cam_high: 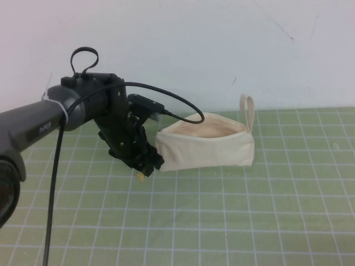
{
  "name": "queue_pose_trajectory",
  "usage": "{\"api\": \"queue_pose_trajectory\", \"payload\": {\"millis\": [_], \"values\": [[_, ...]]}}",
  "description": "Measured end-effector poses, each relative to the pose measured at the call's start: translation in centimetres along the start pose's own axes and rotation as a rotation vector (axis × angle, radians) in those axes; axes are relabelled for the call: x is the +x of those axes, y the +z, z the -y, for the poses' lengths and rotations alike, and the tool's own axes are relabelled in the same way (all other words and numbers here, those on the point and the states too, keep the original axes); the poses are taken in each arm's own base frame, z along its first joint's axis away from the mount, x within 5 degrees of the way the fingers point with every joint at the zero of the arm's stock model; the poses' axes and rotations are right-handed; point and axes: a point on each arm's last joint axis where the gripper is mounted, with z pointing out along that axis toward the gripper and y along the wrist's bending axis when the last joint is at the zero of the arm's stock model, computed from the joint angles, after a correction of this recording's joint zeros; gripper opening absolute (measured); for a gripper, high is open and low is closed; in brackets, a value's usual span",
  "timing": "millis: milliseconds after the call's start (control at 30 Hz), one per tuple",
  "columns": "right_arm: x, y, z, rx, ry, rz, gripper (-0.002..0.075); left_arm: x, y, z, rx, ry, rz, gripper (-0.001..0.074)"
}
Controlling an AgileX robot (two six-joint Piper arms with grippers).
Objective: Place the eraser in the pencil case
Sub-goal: Pick up the eraser from the table
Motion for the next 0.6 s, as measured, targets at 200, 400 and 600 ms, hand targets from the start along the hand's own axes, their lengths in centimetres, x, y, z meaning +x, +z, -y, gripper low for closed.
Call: {"api": "queue_pose_trajectory", "payload": {"millis": [200,400,600], "values": [[0.0,0.0,0.0,0.000,0.000,0.000,0.0000,0.2,1.7,-0.2,0.003,-0.005,-0.019,0.0264],[0.0,0.0,0.0,0.000,0.000,0.000,0.0000,0.1,2.5,-0.4,-0.008,-0.039,-0.014,0.0098],[0.0,0.0,0.0,0.000,0.000,0.000,0.0000,0.3,2.0,-1.0,-0.094,-0.007,-0.066,0.0094]]}}
